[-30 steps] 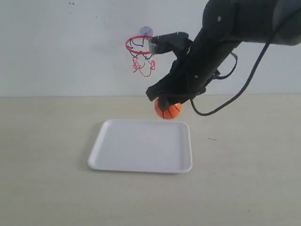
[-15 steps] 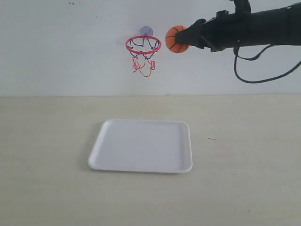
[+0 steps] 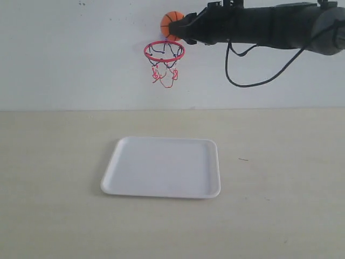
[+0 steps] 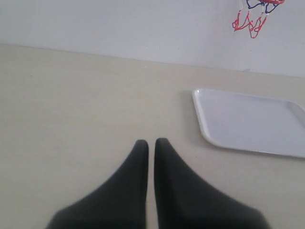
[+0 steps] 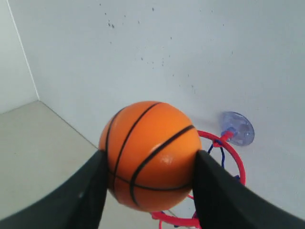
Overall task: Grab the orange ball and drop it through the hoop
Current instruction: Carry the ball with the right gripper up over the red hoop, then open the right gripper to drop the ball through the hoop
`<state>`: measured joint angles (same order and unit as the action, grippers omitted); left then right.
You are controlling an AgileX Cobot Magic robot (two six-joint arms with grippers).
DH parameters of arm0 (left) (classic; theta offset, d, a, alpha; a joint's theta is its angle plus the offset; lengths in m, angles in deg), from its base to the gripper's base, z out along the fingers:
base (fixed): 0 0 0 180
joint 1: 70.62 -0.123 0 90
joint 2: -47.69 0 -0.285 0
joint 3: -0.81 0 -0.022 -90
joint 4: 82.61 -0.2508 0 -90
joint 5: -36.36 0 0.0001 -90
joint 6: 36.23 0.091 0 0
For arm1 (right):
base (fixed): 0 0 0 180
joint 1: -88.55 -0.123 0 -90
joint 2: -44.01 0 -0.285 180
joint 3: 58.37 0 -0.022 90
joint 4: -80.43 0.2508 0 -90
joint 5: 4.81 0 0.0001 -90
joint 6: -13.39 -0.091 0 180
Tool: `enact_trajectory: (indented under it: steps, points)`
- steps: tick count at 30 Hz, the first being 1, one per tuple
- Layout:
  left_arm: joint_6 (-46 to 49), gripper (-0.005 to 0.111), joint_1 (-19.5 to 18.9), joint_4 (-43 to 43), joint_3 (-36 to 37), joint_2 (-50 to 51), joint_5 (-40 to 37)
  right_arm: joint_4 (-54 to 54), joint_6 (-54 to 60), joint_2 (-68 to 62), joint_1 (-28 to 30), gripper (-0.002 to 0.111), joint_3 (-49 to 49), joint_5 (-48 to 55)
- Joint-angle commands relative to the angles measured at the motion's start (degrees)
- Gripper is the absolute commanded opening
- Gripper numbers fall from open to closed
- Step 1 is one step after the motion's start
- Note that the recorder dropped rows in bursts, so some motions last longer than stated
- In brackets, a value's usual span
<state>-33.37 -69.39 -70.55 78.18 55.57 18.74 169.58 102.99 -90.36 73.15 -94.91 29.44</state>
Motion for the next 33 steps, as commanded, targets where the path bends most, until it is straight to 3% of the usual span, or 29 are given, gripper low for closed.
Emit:
enact_trajectory:
  steps: [1, 14, 33]
  points:
    - [-0.24, 0.004, -0.03, 0.11, -0.16, -0.09, 0.49, 0.37, -1.79, -4.61, -0.05, 0.000, -6.46, -0.19]
    - [-0.24, 0.004, -0.03, 0.11, -0.16, -0.09, 0.49, 0.25, -10.71, -14.81, -0.21, 0.000, -19.38, -0.43]
    - [-0.24, 0.004, -0.03, 0.11, -0.16, -0.09, 0.49, -3.60, -10.89, -15.76, -1.80, 0.000, -19.47, -1.94]
